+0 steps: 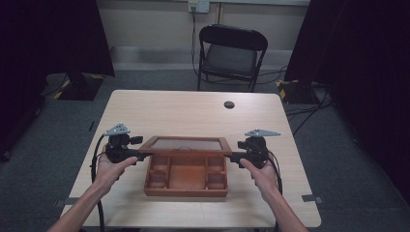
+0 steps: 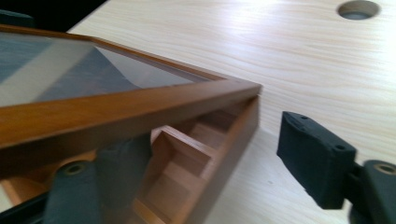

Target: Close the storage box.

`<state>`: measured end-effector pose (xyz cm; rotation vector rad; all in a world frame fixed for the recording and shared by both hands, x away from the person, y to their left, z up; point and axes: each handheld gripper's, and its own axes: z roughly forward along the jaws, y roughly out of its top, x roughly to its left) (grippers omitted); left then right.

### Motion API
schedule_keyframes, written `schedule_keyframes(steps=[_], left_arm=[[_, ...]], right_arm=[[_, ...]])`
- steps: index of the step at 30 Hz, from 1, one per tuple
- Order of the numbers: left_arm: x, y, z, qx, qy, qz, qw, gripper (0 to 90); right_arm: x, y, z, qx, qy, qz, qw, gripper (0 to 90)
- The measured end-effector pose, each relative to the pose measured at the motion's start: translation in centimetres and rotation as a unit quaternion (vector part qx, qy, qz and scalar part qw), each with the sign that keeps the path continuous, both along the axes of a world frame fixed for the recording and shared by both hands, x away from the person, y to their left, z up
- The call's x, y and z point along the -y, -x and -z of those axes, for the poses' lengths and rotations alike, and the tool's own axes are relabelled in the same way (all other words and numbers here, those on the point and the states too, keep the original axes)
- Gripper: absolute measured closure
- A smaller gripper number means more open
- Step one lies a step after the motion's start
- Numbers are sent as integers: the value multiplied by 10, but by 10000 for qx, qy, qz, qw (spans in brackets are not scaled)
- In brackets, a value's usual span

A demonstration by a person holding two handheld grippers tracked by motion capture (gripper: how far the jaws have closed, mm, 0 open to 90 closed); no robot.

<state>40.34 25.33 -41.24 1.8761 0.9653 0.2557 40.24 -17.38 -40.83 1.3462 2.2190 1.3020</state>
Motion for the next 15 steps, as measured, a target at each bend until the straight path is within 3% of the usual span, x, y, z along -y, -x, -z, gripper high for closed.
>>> schedule_keyframes(steps=[3,15], left_arm=[[0,1,0,18,-37,0,10000,175],[-7,6,2,-9,40,-22,10000,166]], right_arm=[[2,0,-1,35,176,43,9998,269],[10,3,-2,-54,206,140,9997,272]])
